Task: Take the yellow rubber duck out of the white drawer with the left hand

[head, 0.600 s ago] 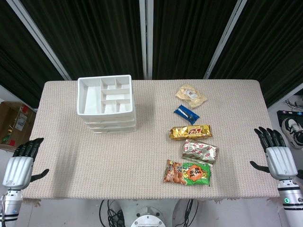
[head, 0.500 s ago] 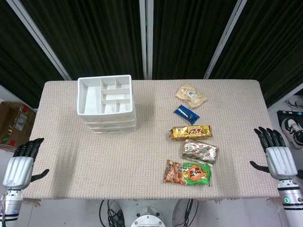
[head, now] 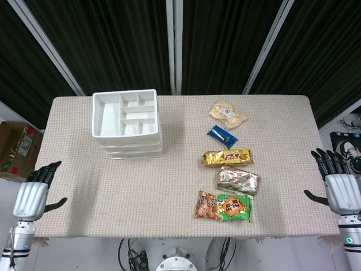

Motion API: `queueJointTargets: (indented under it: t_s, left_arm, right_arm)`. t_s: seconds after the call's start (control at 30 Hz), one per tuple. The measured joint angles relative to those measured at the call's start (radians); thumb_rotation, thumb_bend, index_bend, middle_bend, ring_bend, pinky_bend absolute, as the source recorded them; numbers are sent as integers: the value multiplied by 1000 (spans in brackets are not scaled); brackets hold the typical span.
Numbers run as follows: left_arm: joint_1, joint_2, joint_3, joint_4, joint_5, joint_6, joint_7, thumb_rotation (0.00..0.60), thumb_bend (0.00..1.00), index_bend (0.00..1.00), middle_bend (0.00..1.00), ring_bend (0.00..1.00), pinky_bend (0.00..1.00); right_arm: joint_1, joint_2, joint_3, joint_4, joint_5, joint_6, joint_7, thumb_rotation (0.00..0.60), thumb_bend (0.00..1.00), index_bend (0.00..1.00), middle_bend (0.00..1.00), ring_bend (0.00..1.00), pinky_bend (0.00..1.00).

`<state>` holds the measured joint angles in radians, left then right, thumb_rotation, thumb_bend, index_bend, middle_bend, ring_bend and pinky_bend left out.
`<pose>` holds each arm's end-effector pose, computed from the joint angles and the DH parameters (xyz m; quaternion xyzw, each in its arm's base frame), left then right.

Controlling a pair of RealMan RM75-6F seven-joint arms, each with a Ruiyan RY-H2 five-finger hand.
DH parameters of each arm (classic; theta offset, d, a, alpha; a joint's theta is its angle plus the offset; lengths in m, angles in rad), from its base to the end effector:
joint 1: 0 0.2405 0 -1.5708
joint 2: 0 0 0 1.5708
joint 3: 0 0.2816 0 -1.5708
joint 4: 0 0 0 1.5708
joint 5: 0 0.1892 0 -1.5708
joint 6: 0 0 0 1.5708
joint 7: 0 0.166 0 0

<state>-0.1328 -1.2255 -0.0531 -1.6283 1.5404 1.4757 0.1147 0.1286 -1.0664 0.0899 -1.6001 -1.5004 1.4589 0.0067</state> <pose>-0.2988 0.2173 0.1492 -0.6172 -0.3679 -0.4110 0.5610 -0.3181 -0.2252 0.2108 0.6083 -0.3528 0.3921 0.5931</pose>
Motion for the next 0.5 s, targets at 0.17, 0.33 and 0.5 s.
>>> queueJointTargets:
  t_s: [0.17,0.33,0.5]
  left_arm:
    - [-64,-30,-25,-49,-7,-82,-81,600,41,218,413,478,713]
    - [-136,-78,-50,-103,-53,-201,-190,600,135,256,579,698,926]
    - [-202,-160,-86,-117,-148,-310,-320,600,266,235,694,851,999]
  right_arm:
    - [6,36,14,-33,-7,11,-3,600,7,0,50,0,15]
    - [11,59,19,-56,-8,5,-4,600,7,0,49,0,15]
    - [13,59,15,-59,-1,-8,-4,600,7,0,49,0,15]
